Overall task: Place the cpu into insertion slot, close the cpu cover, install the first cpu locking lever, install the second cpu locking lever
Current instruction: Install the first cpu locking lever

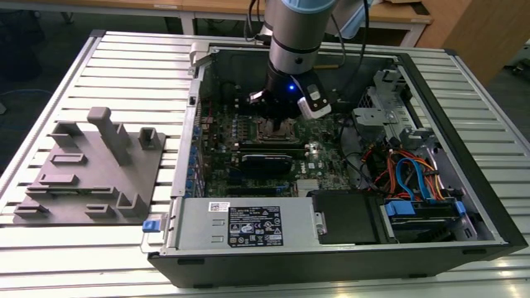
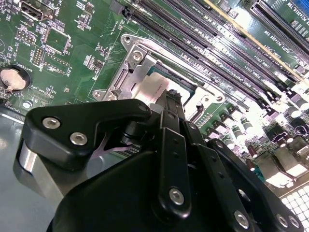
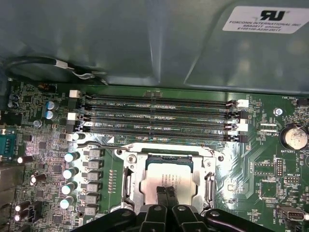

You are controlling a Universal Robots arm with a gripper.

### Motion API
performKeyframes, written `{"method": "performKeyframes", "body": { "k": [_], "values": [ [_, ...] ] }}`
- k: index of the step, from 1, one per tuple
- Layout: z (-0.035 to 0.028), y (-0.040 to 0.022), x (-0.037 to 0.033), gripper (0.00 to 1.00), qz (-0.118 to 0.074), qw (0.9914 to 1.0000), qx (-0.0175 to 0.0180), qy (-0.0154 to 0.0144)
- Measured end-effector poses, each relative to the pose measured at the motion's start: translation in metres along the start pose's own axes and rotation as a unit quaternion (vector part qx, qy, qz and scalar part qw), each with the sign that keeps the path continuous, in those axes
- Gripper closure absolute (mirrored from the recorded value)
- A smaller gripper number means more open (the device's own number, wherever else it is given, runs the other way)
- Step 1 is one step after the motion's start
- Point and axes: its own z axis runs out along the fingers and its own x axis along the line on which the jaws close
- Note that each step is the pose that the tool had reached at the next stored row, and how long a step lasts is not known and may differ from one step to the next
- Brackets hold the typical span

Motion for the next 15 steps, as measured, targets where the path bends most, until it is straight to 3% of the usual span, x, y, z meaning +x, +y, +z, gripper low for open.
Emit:
{"method": "performKeyframes", "body": {
  "k": [8,15],
  "values": [
    [-0.0013,0.0001,-0.0001,0.9,0.0,1.0,0.0001,0.0],
    [-0.0122,0.001,0.0002,0.9,0.0,1.0,0.0,0.0]
  ]
}}
